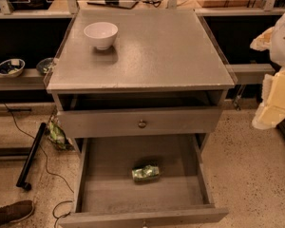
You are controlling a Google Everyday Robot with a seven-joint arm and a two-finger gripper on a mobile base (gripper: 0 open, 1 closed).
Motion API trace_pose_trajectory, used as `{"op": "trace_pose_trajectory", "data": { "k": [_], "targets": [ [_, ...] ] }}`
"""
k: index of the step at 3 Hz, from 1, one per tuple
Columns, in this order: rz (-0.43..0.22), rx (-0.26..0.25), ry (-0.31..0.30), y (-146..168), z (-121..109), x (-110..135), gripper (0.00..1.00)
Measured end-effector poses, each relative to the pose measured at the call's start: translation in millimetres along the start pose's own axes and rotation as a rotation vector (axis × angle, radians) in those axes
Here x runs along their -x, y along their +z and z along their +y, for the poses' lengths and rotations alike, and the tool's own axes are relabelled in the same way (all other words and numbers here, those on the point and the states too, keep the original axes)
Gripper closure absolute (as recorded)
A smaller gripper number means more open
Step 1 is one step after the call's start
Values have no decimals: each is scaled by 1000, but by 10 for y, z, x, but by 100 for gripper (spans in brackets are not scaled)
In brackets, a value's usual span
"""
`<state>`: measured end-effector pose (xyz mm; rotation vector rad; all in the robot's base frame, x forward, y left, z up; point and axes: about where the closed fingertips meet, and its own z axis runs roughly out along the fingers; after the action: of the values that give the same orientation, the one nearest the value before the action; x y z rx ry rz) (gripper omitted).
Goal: Pick green can from middle drawer and place on counter
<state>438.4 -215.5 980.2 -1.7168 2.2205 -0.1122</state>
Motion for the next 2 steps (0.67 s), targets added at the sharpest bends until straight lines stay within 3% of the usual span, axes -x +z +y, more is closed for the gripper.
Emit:
{"op": "trace_pose_trajectory", "data": {
  "k": [2],
  "targets": [
    [-2,21,-12,225,111,26,0]
  ]
}}
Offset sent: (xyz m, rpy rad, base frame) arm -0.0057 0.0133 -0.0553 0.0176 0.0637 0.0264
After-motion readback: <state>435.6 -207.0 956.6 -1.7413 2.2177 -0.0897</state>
